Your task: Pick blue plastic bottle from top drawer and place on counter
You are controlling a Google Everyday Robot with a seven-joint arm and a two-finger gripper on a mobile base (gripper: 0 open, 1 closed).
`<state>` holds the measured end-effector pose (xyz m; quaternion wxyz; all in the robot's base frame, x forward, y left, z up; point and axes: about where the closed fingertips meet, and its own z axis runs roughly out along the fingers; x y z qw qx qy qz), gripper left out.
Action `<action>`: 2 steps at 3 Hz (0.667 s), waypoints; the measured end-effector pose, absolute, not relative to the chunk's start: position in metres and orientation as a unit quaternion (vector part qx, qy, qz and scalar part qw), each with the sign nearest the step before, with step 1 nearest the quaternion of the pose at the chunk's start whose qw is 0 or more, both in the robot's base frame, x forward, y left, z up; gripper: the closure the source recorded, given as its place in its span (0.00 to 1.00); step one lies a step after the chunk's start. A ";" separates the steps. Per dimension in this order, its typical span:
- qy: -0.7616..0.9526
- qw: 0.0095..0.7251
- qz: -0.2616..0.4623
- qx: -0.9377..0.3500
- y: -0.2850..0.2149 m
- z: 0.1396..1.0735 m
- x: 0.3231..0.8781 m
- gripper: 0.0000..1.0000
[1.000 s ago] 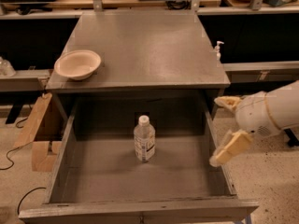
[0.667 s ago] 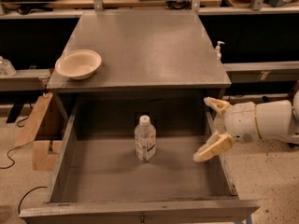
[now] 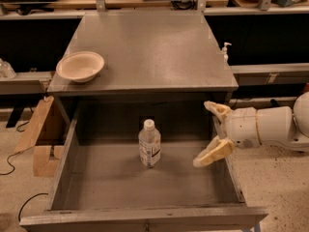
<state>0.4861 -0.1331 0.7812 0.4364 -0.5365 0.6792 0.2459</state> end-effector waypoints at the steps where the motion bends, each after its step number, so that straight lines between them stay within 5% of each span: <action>1: 0.659 0.455 0.286 -0.526 -0.106 0.748 0.494 0.00; 2: 0.625 0.472 0.333 -0.525 -0.069 0.723 0.506 0.00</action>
Offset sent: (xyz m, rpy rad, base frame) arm 0.0379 0.1104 -0.0871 0.3268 -0.0118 0.1993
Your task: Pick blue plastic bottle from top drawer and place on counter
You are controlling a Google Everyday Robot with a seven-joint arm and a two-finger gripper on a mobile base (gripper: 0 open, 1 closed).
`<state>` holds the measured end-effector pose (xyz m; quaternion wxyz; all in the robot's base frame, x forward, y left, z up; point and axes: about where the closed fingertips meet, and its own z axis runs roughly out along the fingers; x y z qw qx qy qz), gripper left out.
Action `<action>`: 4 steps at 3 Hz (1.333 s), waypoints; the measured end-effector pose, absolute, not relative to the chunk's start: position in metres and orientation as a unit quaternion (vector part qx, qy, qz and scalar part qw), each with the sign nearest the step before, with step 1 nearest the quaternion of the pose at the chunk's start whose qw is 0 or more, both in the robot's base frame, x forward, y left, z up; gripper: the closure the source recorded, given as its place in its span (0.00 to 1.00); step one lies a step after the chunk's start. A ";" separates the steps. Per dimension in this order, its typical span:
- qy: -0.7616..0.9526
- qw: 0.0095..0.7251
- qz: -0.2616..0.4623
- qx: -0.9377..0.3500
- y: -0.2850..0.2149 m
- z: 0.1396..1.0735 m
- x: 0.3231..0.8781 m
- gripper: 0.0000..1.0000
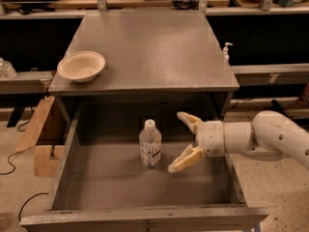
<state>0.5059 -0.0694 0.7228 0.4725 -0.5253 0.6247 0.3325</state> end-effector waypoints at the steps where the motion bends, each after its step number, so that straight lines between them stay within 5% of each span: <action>1: 0.592 0.487 0.366 -0.527 -0.038 0.707 0.516 0.00; 2: 0.566 0.493 0.395 -0.530 -0.009 0.694 0.524 0.00; 4: 0.539 0.487 0.427 -0.538 0.029 0.682 0.527 0.41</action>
Offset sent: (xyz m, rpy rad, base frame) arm 0.0284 0.0941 -0.0489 0.2090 -0.0186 0.1791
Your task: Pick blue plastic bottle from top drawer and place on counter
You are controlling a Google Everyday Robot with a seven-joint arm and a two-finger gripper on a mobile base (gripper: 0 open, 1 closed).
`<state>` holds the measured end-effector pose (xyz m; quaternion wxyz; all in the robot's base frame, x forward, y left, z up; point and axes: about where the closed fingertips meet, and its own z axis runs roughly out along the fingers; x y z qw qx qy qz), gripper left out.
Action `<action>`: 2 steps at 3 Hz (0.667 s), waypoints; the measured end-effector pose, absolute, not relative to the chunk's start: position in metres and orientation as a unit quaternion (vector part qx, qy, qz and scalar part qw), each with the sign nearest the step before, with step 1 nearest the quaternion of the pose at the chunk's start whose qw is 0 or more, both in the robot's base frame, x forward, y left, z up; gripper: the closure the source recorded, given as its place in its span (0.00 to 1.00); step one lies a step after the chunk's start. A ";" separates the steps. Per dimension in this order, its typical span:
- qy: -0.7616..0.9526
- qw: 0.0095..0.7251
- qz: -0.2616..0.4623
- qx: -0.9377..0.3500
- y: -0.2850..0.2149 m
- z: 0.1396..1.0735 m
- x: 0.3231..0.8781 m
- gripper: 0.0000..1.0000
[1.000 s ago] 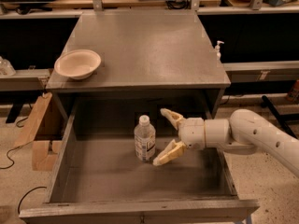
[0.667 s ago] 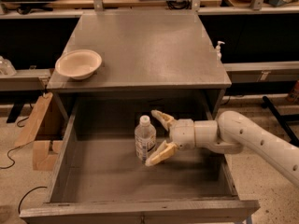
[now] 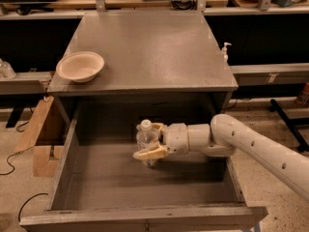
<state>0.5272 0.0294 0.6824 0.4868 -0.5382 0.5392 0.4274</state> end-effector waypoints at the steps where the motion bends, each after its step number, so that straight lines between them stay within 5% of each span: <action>1: 0.544 0.477 0.423 -0.545 0.035 0.697 0.526 0.65; 2: 0.558 0.475 0.414 -0.540 0.013 0.757 0.533 0.96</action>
Offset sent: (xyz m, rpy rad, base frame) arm 0.0108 -0.0364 0.1224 -0.0662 0.0201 -0.0409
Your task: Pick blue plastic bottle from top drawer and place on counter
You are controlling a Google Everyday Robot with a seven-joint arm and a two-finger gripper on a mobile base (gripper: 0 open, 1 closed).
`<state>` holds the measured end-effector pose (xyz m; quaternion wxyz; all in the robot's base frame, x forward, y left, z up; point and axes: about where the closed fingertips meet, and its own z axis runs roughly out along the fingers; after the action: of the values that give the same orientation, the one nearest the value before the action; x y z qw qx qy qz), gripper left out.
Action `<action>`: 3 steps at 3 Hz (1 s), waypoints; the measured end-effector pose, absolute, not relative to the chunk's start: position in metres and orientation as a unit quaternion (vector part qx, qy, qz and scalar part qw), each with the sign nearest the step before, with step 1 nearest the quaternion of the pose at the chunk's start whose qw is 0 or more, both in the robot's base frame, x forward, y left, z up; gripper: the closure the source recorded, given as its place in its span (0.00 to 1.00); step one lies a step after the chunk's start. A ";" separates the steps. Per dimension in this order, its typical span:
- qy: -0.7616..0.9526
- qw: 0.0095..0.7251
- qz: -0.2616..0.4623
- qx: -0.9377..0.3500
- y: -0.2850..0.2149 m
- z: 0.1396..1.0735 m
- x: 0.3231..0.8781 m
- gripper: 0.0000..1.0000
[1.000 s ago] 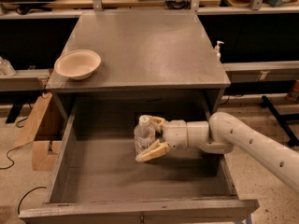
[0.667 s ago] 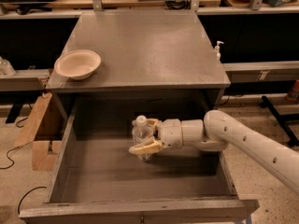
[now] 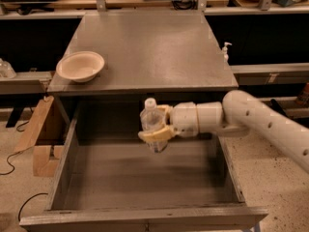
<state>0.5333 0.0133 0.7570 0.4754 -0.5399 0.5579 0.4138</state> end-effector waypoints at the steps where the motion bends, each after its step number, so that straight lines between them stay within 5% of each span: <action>1: 0.573 0.487 0.399 -0.524 -0.009 0.828 0.550 1.00; 3: 0.583 0.534 0.368 -0.490 0.014 0.990 0.620 1.00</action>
Offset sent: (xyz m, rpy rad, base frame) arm 0.0915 -0.0133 0.2719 0.0116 -0.0459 -0.1685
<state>0.6202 0.0139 0.9899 0.5337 -0.4900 0.5827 0.3682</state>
